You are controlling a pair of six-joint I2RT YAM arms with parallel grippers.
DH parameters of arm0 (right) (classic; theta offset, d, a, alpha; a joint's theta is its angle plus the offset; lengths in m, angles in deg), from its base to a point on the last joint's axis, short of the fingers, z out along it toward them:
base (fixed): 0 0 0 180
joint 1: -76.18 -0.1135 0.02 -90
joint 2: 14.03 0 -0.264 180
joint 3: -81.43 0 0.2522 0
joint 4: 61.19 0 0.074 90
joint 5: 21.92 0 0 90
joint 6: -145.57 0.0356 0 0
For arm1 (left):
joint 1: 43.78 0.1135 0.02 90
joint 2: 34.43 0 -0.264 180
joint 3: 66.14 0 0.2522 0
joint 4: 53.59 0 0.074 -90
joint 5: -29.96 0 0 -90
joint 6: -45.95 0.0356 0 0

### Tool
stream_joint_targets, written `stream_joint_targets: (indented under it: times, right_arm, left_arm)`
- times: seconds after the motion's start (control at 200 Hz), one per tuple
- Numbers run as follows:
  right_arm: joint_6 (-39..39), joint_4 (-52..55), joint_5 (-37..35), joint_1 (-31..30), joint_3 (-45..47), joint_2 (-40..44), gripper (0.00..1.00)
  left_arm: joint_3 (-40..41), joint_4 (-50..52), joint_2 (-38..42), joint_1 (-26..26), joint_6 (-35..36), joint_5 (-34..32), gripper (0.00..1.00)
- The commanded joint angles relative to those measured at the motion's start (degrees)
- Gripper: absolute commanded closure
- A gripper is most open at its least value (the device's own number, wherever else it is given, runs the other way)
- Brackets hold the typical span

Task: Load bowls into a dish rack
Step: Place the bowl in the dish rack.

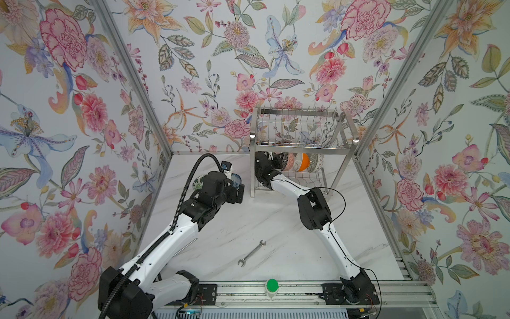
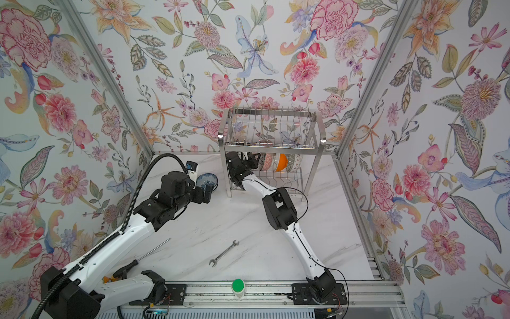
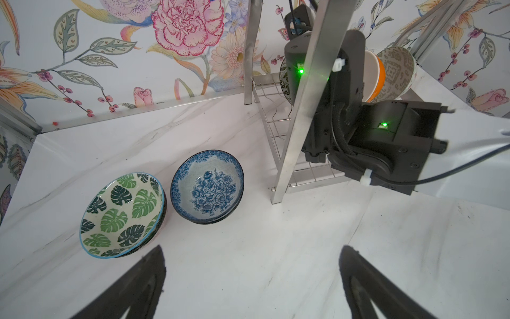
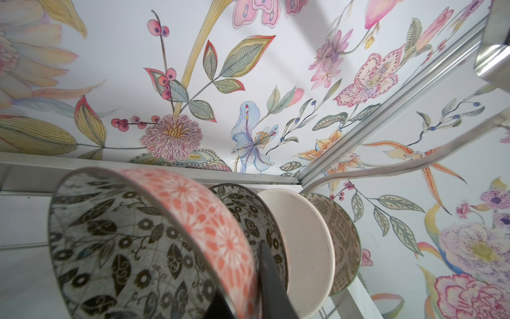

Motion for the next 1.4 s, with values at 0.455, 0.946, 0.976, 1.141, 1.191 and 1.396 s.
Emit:
stream_joint_targets:
  times: [0.455, 0.946, 0.976, 1.141, 1.191, 1.396]
  right_arm:
    - [-7.28, -11.23, -2.76, 2.33, -1.15, -3.14, 1.0]
    - [-4.21, -6.23, 0.49, 1.92, -5.08, -5.27, 1.0]
    - [-4.07, -5.96, 0.61, 1.9, -5.28, -5.42, 1.0]
    - [-3.82, -4.51, 1.18, 1.92, -6.53, -6.31, 1.0]
    - [-3.69, -3.69, 1.38, 1.9, -7.39, -6.75, 1.0]
    - [-3.59, -2.15, 1.99, 1.81, -9.24, -8.05, 0.96]
  left_arm:
    - [1.4, -0.69, 1.06, 0.53, -0.5, 1.04, 0.01]
    - [1.84, -1.02, 1.57, 0.57, -0.5, 1.54, 0.01]
    - [1.83, -1.02, 1.42, 0.58, -0.5, 1.53, 0.01]
    - [1.66, -1.11, 1.48, 0.72, -0.42, 1.72, 0.01]
    - [1.66, -1.04, 1.48, 0.6, -0.39, 1.71, 0.01]
    - [1.23, -0.59, 1.39, 0.53, -0.06, 1.61, 0.01]
